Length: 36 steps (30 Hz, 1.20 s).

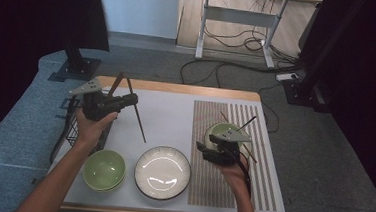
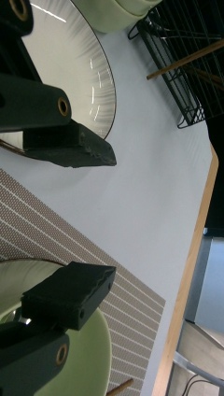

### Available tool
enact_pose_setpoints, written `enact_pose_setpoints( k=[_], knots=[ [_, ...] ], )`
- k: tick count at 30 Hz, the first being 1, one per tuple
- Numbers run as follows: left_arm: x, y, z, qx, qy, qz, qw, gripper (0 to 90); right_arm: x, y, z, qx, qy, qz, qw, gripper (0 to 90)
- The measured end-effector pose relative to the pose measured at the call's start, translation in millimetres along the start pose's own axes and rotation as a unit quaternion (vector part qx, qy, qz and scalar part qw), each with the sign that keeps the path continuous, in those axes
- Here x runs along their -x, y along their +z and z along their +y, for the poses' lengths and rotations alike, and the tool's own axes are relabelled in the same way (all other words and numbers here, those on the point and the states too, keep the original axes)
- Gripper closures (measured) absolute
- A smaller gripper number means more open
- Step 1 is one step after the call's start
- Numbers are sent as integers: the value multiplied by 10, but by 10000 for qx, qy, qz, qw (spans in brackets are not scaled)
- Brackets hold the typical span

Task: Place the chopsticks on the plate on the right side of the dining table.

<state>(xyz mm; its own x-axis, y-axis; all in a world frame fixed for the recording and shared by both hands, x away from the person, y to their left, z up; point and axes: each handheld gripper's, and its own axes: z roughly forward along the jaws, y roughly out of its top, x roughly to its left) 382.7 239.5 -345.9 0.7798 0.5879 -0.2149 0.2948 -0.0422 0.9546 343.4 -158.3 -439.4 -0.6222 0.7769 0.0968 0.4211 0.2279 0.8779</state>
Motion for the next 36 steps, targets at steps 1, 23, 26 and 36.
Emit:
enact_pose_setpoints(
  k=[1,23,26,36],
  knots=[
    [-1,1,-1,-12,11,1,10000,848,0,0,0,0,0,0,10000,406],
    [72,124,-72,-62,-66,-143,9999,848,-242,102,119,30,-218,300,9993,408],
    [84,146,-82,-70,-72,-172,9998,848,-267,110,128,39,-227,310,9993,408],
    [120,219,-110,-128,-58,-239,9996,848,-351,133,183,49,-317,346,9989,411]
  ],
)
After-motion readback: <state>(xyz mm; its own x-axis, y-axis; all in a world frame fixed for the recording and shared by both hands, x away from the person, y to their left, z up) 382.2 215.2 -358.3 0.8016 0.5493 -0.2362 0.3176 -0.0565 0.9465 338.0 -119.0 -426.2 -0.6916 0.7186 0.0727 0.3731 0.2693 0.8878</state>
